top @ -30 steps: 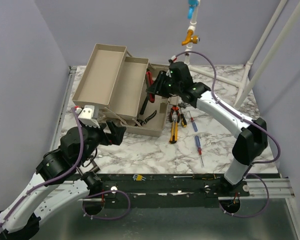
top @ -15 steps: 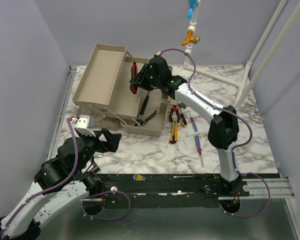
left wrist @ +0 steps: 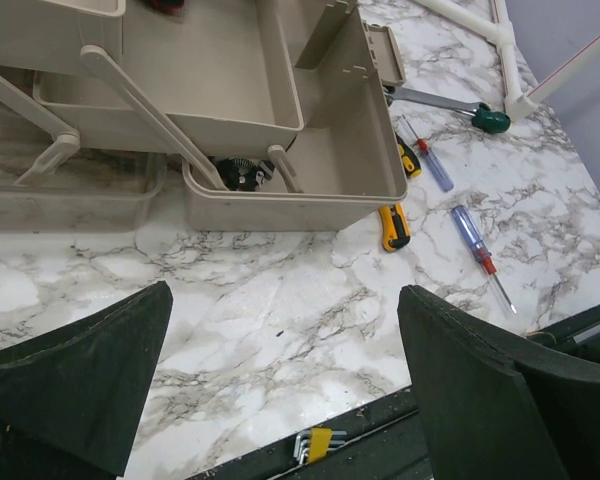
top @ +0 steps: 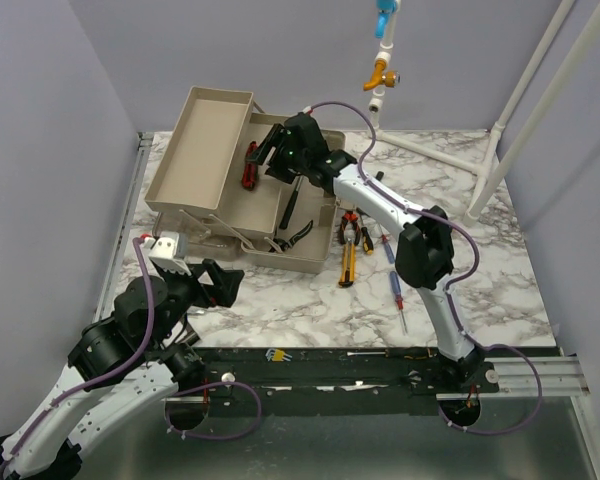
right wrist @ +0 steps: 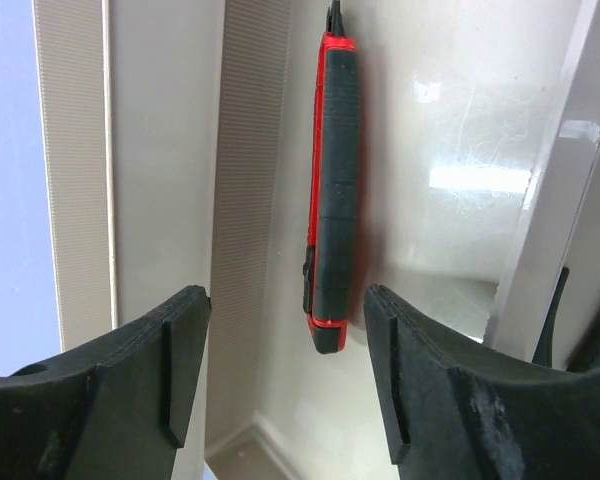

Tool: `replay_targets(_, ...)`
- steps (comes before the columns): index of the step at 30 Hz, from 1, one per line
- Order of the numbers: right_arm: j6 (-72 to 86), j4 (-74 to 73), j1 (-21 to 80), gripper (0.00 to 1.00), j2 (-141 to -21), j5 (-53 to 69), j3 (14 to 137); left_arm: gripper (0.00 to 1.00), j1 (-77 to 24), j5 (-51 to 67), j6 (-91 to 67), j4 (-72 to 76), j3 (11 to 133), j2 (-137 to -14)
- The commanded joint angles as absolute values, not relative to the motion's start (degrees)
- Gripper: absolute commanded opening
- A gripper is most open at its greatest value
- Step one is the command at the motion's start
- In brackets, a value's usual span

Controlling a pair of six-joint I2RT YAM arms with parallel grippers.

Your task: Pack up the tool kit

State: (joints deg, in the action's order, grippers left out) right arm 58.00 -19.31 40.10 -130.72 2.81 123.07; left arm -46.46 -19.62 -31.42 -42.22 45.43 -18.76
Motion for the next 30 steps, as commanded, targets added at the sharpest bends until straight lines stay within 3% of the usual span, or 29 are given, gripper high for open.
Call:
replay_targets(1,57.87,-19.26,40.47,0.70,-128.64,3.22,124.24,0.99,-46.09,-17.89,-31.90,-43.33,45.44,-19.02)
replay_targets(10,49.49,-13.80,40.47,0.70,-109.74,0.29,103.47,0.99,-46.16,-13.12,-31.98,-39.50,44.67,-24.00)
replay_targets(22,42.45,-13.38,40.34,0.70,-83.92,-13.57,75.91,0.99,-47.04,-7.11,-33.24,-31.31,43.79,-33.56)
replay_targets(30,40.60,-18.58,40.28,0.70,-69.32,-23.22,64.99,0.98,-57.23,-13.62,-36.90,-27.14,45.65,-42.18)
